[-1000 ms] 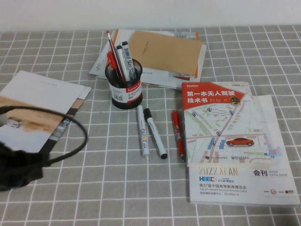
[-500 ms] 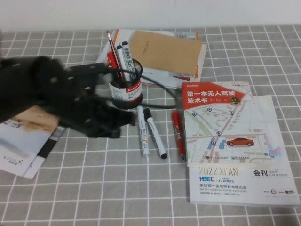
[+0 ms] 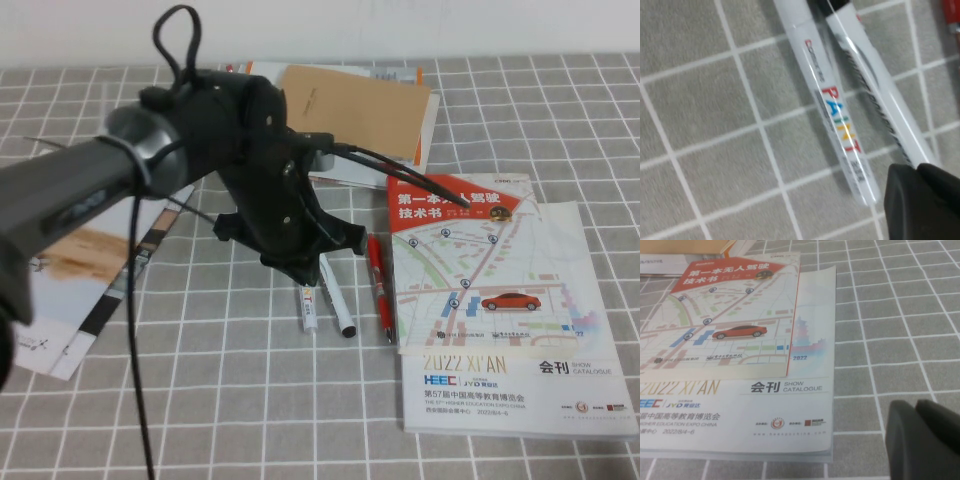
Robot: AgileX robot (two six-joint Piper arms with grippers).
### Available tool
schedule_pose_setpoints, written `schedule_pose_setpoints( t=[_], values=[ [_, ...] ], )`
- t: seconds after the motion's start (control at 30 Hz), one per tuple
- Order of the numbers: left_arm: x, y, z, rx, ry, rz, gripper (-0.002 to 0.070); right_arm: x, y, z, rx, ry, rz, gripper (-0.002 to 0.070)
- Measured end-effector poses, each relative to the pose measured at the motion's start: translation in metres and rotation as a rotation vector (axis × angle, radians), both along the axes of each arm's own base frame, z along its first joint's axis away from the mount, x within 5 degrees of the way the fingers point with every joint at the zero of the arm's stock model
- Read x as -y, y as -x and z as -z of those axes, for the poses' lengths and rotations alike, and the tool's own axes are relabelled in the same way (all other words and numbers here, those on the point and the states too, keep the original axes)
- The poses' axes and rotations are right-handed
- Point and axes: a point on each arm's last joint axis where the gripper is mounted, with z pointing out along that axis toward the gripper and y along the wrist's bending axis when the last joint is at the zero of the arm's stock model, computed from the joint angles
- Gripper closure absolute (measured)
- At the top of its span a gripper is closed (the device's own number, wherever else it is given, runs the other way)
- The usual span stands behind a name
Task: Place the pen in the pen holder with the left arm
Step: Pick up the pen on the table
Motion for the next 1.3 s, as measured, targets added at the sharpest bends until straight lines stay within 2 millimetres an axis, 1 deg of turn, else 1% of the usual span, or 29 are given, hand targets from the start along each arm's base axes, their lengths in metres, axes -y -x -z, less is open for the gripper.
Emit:
schedule_pose_setpoints(
  t=[0.03,0.1,0.17,0.23,0.3,0.37,0.47,0.67,0.87,1.1,1.2,1.27,1.3],
  values=[
    [0.001,-0.002,0.002,-0.003,-0.01,0.01,0.0669,0.0,0.0,0.0,0.0,0.0,0.0,0.0689],
    [0.004,-0.007,0.006,-0.009,-0.021,0.025,0.0632,0.0,0.0,0.0,0.0,0.0,0.0,0.0689],
    [0.007,-0.011,0.009,-0.011,-0.025,0.033,0.0577,0.0,0.0,0.0,0.0,0.0,0.0,0.0689],
    [0.009,-0.015,0.013,-0.01,-0.032,0.037,0.0505,0.0,0.0,0.0,0.0,0.0,0.0,0.0689],
    [0.009,-0.018,0.016,-0.008,-0.043,0.027,0.0454,0.0,0.0,0.0,0.0,0.0,0.0,0.0689],
    [0.008,-0.02,0.019,-0.007,-0.056,0.0,0.0425,0.0,0.0,0.0,0.0,0.0,0.0,0.0689],
    [0.007,-0.022,0.021,-0.002,-0.07,-0.032,0.041,0.0,0.0,0.0,0.0,0.0,0.0,0.0689],
    [0.008,-0.026,0.035,-0.019,-0.086,-0.058,0.0405,0.0,0.0,0.0,0.0,0.0,0.0,0.0689],
    [0.002,-0.034,0.05,-0.04,-0.097,-0.098,0.0404,0.0,0.0,0.0,0.0,0.0,0.0,0.0689],
    [0.002,-0.039,0.051,-0.018,-0.084,-0.103,0.0408,0.0,0.0,0.0,0.0,0.0,0.0,0.0689],
    [0.002,-0.039,0.051,-0.016,-0.094,-0.1,0.0463,0.0,0.0,0.0,0.0,0.0,0.0,0.0689],
    [0.001,-0.038,0.051,-0.02,-0.105,-0.091,0.0549,0.0,0.0,0.0,0.0,0.0,0.0,0.0689],
    [0.0,-0.038,0.051,-0.023,-0.109,-0.086,0.0573,0.0,0.0,0.0,0.0,0.0,0.0,0.0688]
  ],
)
